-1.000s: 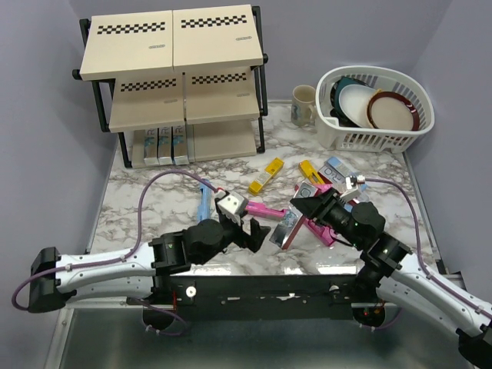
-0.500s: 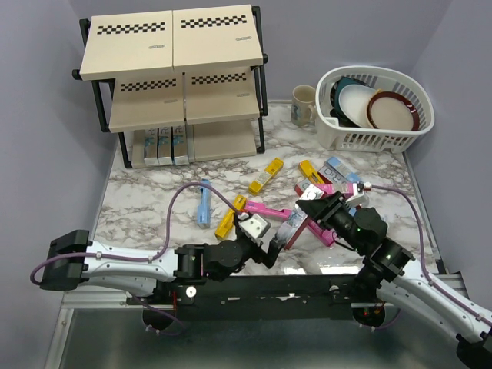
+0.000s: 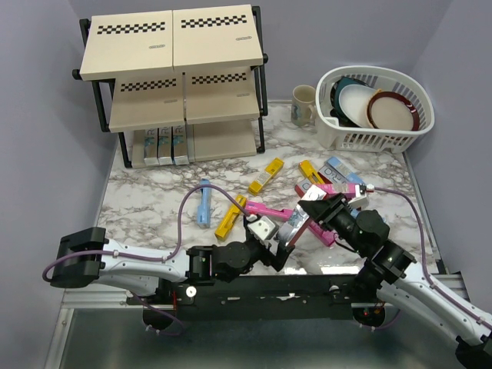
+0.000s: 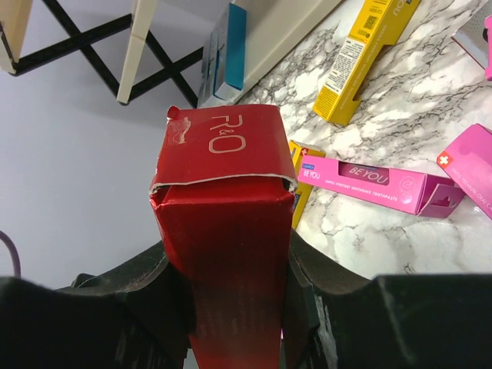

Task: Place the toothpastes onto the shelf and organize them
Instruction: Pick up the toothpaste from the center of the board.

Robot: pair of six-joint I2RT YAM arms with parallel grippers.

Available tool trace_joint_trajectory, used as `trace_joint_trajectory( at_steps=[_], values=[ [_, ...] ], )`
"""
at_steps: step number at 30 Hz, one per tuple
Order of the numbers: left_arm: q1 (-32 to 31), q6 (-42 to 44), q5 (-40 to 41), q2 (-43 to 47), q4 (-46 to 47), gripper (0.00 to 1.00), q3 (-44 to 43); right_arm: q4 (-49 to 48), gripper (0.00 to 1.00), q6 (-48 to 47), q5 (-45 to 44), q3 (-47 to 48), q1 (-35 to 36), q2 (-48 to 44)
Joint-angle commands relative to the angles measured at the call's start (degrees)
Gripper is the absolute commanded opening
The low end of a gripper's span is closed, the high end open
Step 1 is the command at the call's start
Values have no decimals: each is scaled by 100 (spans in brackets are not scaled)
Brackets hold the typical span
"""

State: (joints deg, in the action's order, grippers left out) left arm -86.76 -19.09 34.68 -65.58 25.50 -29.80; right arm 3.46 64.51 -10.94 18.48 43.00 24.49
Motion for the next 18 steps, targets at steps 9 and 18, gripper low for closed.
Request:
trace_joint_trajectory(
  at_steps=[9, 18],
  values=[
    [-25, -525, 470, -455, 614, 98, 27, -450, 34, 176, -110, -125, -11, -199],
    [63, -490, 751, -675, 1238, 89, 132, -566, 34, 299, -22, -283, -11, -217]
  ],
)
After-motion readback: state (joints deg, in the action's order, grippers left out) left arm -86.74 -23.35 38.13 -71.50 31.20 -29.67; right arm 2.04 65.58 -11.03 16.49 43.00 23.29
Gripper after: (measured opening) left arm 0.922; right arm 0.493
